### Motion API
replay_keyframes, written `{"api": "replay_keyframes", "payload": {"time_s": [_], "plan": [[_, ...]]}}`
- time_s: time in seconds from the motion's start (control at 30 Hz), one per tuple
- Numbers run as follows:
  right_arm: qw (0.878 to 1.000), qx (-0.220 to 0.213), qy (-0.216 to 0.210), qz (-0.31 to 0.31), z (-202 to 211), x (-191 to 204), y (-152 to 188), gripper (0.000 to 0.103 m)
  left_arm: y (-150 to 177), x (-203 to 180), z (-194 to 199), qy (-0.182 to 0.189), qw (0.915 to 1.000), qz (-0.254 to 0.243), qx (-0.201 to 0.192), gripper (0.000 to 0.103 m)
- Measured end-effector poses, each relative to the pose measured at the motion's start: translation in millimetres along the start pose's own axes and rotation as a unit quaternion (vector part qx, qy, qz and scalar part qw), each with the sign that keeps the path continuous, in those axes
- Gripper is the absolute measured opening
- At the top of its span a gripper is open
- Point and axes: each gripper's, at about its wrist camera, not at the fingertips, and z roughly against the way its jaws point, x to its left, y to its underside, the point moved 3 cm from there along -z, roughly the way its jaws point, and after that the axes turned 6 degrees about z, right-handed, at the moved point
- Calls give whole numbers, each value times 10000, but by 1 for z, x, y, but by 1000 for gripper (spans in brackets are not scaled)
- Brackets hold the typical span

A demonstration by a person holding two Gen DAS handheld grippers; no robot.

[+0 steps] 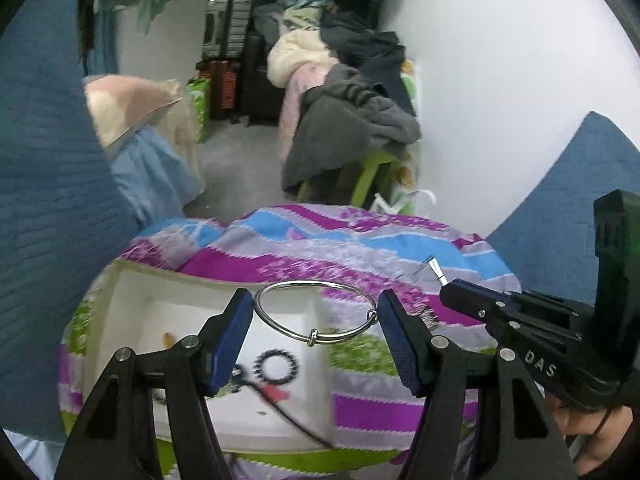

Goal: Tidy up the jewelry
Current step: 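Carry the hoop in the left tool while the right tool carries the hairpin over the box, then open the left tool to drop the hoop while the right tool drops the hairpin into the box, then move both open tools back to the last jewelry on the bedspread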

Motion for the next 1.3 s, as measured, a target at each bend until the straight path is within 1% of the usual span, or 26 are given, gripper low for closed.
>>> {"api": "replay_keyframes", "payload": {"time_s": [0.2, 0.33, 0.4, 0.5, 0.57, 0.6, 0.63, 0.67, 0.73, 0.77, 0.8, 0.9, 1.03, 1.13, 1.3], "plan": [[9981, 384, -449, 161, -40, 47, 14, 3, 18, 52, -10, -178, 9990, 337, 229, 65], [9957, 694, -560, 232, -67, 62, 29, 3, 36, 77, -21, -329, 9973, 480, 447, 65], [9944, 829, -608, 259, -77, 66, 37, 3, 43, 83, -25, -343, 9967, 521, 514, 65], [9931, 892, -727, 232, -84, 67, 43, 3, 49, 88, -29, -324, 9965, 539, 556, 65], [9925, 928, -772, 212, -86, 66, 44, 5, 48, 88, -30, -288, 9964, 588, 540, 66], [9921, 935, -813, 189, -85, 64, 43, 7, 47, 87, -30, -284, 9963, 604, 545, 66], [9921, 913, -847, 178, -83, 63, 41, 13, 45, 87, -30, -289, 9961, 622, 559, 66], [9922, 865, -874, 183, -79, 61, 39, 23, 43, 86, -30, -267, 9962, 637, 534, 66], [9932, 740, -867, 249, -68, 56, 32, 28, 37, 81, -27, -225, 9965, 660, 465, 70], [9937, 670, -854, 282, -62, 53, 30, 28, 34, 75, -25, -187, 9967, 673, 424, 75], [9945, 573, -820, 300, -53, 47, 27, 28, 31, 71, -25, -165, 9968, 671, 395, 77], [9965, 372, -700, 261, -35, 28, 23, 28, 23, 52, -24, -36, 9974, 667, 285, 77], [9990, 140, -391, 190, -11, -11, 24, 28, 16, 13, -28, 302, 9977, 592, 159, 75], [9997, 78, -235, 75, 0, -43, 30, 28, 13, -17, -36, 519, 9972, 525, 145, 74], [9998, 108, -55, -137, 4, -91, 47, 28, 17, -60, -58, 744, 9962, 370, 244, 74]]}}
